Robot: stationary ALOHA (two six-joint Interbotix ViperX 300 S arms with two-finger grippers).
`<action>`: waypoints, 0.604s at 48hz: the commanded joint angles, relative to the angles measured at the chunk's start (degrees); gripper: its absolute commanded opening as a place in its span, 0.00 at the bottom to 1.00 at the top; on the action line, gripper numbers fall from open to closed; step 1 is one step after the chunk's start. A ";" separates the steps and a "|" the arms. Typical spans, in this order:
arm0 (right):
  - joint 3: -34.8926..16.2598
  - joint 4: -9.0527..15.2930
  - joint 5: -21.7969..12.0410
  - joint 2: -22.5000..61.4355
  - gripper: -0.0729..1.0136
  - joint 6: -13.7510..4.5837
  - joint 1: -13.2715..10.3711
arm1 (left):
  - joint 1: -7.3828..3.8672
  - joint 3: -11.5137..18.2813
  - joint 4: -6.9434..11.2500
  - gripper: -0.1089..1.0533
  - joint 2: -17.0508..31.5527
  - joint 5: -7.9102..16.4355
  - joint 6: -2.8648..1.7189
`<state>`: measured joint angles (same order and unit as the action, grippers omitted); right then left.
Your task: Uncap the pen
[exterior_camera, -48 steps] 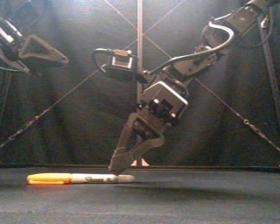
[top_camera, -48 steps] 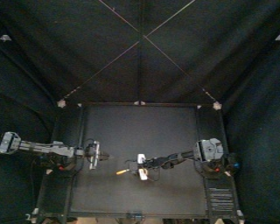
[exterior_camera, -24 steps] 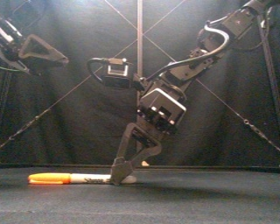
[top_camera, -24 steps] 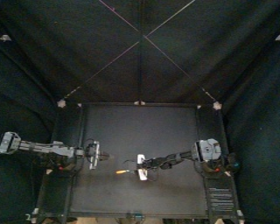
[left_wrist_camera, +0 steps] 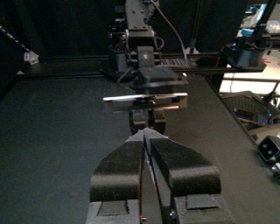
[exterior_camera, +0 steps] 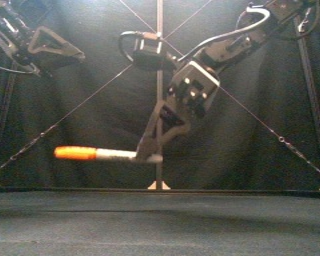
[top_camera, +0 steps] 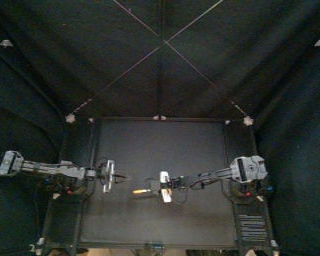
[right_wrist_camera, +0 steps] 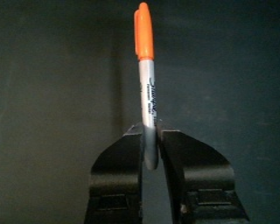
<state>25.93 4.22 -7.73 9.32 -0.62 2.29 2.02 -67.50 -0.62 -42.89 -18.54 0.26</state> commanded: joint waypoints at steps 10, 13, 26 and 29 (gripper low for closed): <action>1.85 2.37 1.05 -10.99 0.50 0.18 -3.08 | -1.49 2.37 0.70 0.80 2.90 -4.31 -0.26; 2.20 2.81 1.76 -12.30 0.50 0.18 -3.60 | -1.67 2.64 1.14 0.84 4.13 -4.66 -0.26; 3.34 4.13 6.06 -14.50 0.50 0.26 -4.92 | -3.60 4.13 3.69 0.87 9.14 -4.92 -0.18; 3.25 4.22 6.24 -14.50 0.50 0.26 -4.92 | -3.87 4.48 4.13 0.87 9.93 -4.92 -0.18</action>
<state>29.79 8.26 -2.29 -2.81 -0.35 -2.37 -1.49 -64.95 2.99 -33.66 -22.94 0.09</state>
